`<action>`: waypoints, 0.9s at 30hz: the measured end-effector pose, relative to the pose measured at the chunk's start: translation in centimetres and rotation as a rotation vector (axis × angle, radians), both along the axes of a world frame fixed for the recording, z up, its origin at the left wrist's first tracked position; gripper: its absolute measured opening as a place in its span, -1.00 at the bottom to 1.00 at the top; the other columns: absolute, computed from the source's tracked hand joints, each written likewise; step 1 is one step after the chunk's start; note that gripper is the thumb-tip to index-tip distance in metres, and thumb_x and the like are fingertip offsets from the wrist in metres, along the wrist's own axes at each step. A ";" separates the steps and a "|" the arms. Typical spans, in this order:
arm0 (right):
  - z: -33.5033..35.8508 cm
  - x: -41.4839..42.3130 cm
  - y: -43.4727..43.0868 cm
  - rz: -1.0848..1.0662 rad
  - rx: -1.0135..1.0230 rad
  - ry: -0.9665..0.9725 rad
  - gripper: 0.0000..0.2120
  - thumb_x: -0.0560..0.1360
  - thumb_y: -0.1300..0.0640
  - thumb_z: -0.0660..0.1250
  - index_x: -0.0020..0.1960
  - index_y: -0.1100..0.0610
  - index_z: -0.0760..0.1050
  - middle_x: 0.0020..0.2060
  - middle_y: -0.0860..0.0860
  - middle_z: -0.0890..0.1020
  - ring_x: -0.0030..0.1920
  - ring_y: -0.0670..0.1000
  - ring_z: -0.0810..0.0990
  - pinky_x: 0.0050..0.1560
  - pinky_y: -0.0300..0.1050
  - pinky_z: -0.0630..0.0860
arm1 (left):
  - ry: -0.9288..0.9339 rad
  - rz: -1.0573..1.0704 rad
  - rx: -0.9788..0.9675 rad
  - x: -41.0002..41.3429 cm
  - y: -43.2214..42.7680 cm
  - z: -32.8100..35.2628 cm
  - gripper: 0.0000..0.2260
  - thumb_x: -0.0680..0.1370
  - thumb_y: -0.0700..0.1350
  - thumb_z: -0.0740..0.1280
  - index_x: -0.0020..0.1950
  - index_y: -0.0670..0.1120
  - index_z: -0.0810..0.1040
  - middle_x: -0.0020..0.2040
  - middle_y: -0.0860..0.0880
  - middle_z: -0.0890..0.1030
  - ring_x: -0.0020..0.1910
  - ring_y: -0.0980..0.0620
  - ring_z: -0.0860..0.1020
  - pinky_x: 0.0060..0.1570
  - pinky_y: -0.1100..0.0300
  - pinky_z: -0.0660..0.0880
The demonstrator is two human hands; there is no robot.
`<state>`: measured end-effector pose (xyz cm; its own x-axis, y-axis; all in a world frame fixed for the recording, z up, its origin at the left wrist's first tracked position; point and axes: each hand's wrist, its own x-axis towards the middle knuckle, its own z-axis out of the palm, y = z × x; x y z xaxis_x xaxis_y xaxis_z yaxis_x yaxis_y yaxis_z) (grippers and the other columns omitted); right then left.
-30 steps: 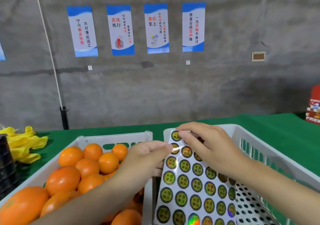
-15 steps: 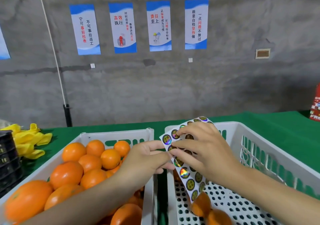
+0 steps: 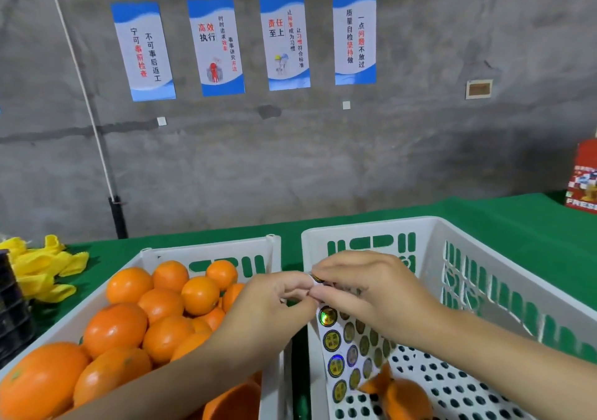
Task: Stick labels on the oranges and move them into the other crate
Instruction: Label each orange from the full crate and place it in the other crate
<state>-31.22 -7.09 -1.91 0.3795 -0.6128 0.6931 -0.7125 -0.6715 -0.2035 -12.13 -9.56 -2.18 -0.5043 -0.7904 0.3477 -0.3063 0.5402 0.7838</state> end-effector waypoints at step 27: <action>0.0 0.3 -1.0 -0.060 0.237 -0.462 -0.78 0.64 -0.04 0.12 -0.14 -0.08 0.44 -0.26 -0.09 0.61 -0.20 -0.13 0.58 -0.12 -0.09 0.51 | 0.030 -0.164 0.028 0.4 -0.5 -0.5 -0.88 0.60 -0.16 0.38 0.05 -0.07 0.72 -0.06 0.02 0.74 -0.01 0.08 0.69 0.07 0.12 0.63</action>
<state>-30.93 -8.04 -1.87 0.0262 -0.7846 0.6195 -0.5487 -0.5293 -0.6471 -11.74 -10.10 -2.67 -0.6172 -0.7079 0.3435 -0.1917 0.5586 0.8070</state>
